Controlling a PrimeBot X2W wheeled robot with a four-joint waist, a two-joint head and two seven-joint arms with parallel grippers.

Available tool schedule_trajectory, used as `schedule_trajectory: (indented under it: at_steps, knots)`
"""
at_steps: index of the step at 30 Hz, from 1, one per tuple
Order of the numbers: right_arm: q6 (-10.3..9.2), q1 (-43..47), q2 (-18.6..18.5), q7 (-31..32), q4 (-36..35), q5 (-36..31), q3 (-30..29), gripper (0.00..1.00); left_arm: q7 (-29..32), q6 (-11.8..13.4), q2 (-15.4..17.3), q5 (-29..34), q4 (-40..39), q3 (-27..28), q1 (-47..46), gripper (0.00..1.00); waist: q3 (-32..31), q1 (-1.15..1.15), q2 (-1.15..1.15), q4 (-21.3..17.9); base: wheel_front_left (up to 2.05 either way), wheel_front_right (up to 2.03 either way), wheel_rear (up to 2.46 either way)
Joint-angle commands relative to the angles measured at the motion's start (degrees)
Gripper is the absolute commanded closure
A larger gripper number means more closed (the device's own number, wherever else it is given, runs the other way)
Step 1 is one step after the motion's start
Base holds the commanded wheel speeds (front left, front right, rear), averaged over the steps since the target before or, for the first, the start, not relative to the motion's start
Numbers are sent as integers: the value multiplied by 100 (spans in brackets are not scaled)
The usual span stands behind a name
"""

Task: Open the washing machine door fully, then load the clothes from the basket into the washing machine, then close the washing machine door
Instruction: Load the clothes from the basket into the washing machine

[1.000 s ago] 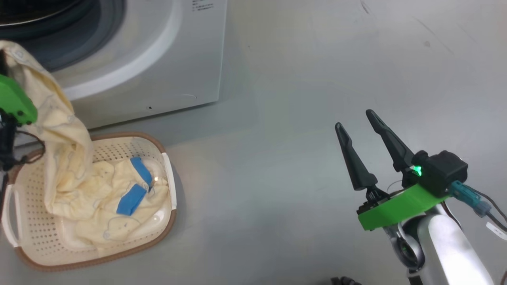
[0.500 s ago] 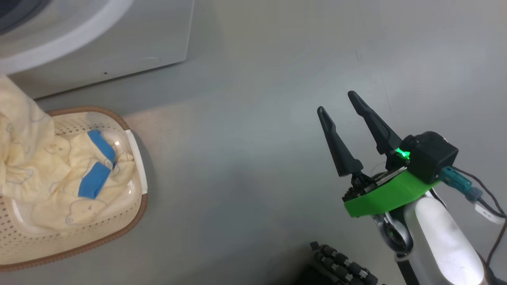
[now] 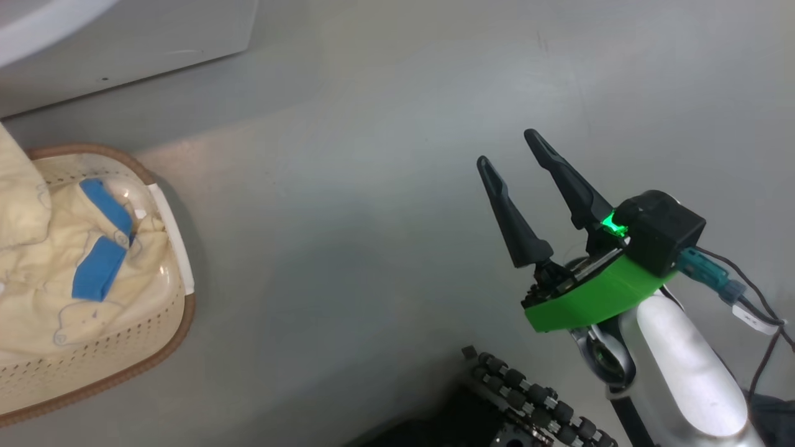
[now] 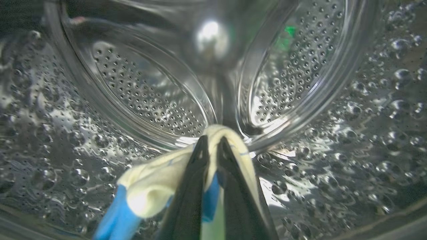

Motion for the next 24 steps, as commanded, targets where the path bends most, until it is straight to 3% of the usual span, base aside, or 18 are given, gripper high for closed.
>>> schedule_trajectory:
  at_steps: [1,4,9,10,11,12,24]
  knots:
    - [-16,8,-44,-51,-117,68,104,0,-330,185,391,172,-133,170,-437,100,76,-1,0,-52,0,0,0]
    - [-16,-43,-44,-54,-124,103,115,0,-647,342,383,351,14,115,-628,100,123,-1,0,-75,0,0,0]
    - [-16,-79,-44,-55,-122,148,147,0,-408,175,209,174,565,83,-650,100,162,-1,0,-77,0,0,0]
    - [-16,-88,-44,-55,-119,154,154,0,-332,139,179,122,669,87,-647,68,167,-1,0,-78,0,0,0]
    - [-16,-97,-44,-56,-118,160,156,0,-282,108,155,86,751,84,-648,12,172,-1,0,-79,0,0,0]
    - [-16,-105,-44,-56,-117,163,152,0,-243,85,127,39,816,95,-652,0,173,-1,0,-78,0,0,0]
    - [-16,-149,-44,-56,-104,127,-2,0,-349,-7,-203,-210,1196,64,-323,0,38,-1,0,85,0,0,0]
